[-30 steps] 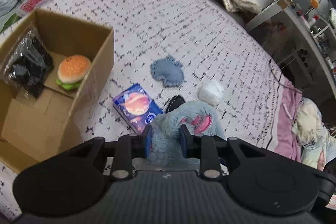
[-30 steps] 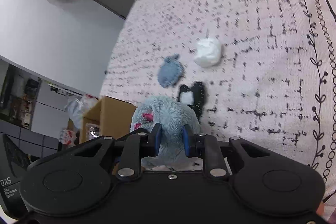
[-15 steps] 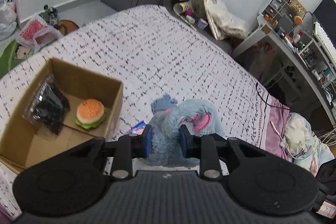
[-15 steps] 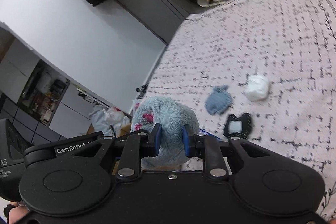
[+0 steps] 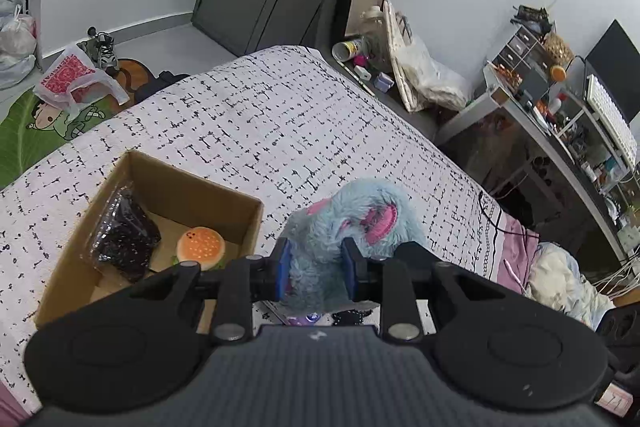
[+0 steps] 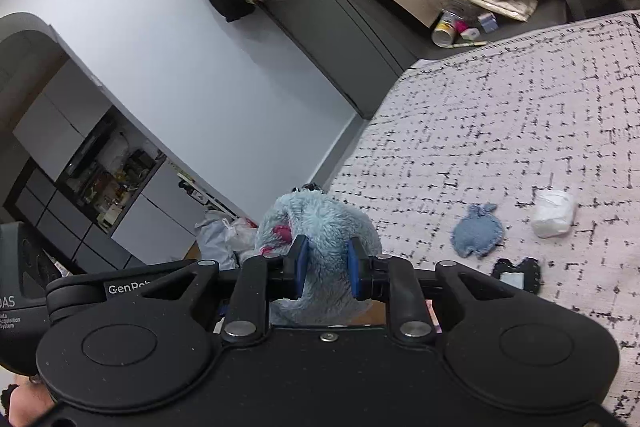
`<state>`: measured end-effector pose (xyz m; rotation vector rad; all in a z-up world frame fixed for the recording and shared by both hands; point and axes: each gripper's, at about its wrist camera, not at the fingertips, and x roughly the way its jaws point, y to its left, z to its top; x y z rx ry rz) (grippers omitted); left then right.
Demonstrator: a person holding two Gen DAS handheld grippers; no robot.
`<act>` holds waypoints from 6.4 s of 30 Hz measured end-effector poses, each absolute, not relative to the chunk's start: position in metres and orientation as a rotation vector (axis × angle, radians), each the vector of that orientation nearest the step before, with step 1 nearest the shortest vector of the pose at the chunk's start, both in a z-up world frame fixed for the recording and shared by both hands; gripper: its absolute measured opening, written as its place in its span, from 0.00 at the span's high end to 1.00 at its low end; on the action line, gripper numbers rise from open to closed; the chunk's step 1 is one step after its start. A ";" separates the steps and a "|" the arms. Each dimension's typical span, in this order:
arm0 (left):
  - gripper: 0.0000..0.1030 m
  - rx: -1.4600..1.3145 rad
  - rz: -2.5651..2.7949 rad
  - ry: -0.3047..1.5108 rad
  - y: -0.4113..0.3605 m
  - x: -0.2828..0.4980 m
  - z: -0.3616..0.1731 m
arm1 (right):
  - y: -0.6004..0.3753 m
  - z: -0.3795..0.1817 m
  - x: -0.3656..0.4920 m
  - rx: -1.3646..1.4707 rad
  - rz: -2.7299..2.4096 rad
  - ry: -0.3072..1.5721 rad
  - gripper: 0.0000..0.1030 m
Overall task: Organize soft objects
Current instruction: 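Carry the blue fuzzy plush with both tools over the cardboard box, then open both tools to drop the blue fuzzy plush into the box, then move the left tool to the blue tissue pack while the right tool approaches the black felt piece, then close the left tool on the tissue pack while the right tool closes on the black felt piece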
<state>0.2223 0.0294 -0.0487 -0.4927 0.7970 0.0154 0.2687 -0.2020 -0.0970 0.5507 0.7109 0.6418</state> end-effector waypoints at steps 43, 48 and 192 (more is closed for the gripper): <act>0.81 -0.555 0.090 0.941 0.164 0.201 -0.109 | -0.059 -0.145 0.252 0.259 0.746 0.997 0.75; 0.76 -0.514 0.103 0.949 0.161 0.201 -0.102 | -0.061 -0.138 0.248 0.250 0.738 1.009 0.52; 0.49 -0.389 0.171 0.985 -0.043 0.299 -0.176 | -0.257 -0.204 0.331 0.678 0.248 1.097 0.37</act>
